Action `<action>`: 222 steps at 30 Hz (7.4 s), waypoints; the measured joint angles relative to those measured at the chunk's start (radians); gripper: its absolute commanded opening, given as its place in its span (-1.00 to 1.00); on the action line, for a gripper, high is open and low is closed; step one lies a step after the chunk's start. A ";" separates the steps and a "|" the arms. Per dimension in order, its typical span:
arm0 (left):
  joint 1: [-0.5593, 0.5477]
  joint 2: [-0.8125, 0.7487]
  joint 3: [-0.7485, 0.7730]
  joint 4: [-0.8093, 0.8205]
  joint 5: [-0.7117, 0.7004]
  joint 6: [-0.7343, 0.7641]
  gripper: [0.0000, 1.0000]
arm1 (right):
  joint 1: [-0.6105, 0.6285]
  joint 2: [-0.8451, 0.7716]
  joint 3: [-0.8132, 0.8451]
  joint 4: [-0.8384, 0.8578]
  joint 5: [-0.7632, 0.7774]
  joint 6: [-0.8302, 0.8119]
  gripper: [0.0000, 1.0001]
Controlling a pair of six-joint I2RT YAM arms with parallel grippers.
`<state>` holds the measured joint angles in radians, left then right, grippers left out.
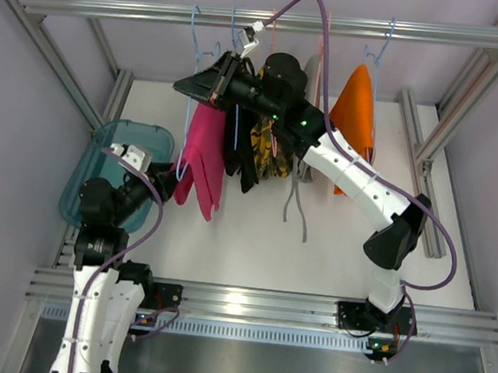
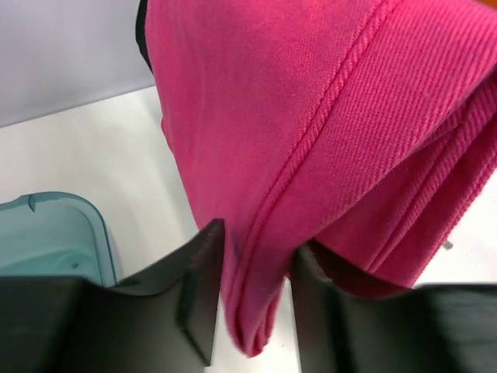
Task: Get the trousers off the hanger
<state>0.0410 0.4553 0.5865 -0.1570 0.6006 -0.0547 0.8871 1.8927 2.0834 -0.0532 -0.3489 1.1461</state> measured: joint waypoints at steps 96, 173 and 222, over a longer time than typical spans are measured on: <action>0.211 0.392 0.278 0.061 -0.998 0.069 -1.00 | 0.048 -0.445 -0.552 -0.171 -0.180 -0.799 -1.00; 0.188 0.276 0.693 -0.412 0.457 0.196 0.74 | 0.040 -0.413 -0.507 -0.192 -0.142 -0.691 -1.00; 0.122 0.265 0.546 -0.427 0.360 0.941 -1.00 | 0.031 -0.260 -0.341 -0.499 -0.427 -0.721 0.41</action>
<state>0.1627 0.7204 1.1328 -0.5842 0.9611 0.8867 0.9180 1.6325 1.7420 -0.5522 -0.7757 0.4255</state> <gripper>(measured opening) 0.055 0.695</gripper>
